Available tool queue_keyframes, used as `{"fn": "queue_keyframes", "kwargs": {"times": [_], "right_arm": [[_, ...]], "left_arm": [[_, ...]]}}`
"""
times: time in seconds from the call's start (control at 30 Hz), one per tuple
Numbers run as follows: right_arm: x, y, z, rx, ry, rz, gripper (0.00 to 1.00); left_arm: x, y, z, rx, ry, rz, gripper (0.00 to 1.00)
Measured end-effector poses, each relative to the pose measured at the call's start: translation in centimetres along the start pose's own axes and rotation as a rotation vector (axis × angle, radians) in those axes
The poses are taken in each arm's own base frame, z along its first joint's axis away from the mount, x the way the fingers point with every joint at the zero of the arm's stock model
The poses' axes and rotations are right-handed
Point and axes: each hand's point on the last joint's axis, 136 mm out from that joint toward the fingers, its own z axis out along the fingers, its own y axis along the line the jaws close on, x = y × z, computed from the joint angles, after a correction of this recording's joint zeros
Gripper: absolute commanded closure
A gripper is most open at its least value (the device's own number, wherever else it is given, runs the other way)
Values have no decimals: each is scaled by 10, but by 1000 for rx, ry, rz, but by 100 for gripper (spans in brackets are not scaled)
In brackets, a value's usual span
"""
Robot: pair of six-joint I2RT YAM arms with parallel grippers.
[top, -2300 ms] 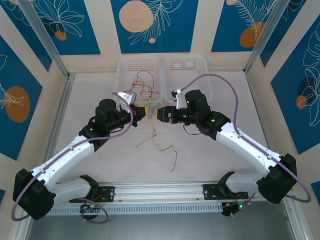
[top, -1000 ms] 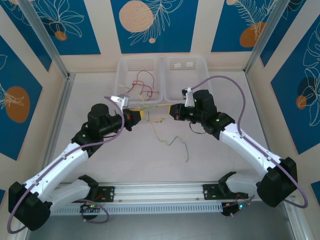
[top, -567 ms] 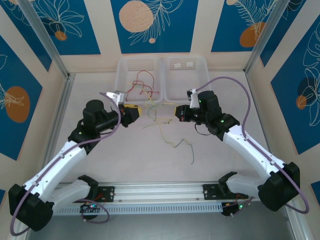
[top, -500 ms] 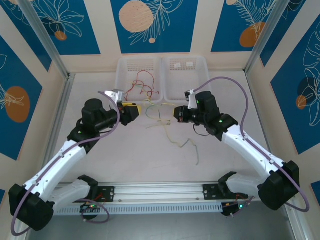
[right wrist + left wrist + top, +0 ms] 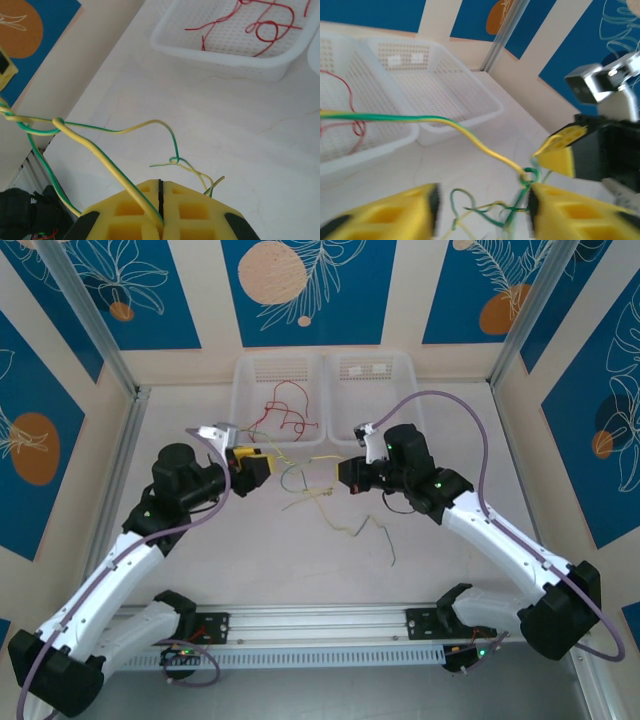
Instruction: Untangle the cables
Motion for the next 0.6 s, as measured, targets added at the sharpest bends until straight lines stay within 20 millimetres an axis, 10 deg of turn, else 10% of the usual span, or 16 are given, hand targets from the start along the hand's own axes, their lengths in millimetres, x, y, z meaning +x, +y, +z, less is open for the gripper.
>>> {"fn": "queue_keyframes", "kwargs": {"times": [0.2, 0.6], "right_arm": [[-3, 6, -13, -30, -23, -42, 100], [4, 1, -13, -24, -4, -38, 100]], "left_arm": [[0, 6, -2, -2, 9, 23, 49], [1, -21, -6, 154, 22, 81, 49]]}}
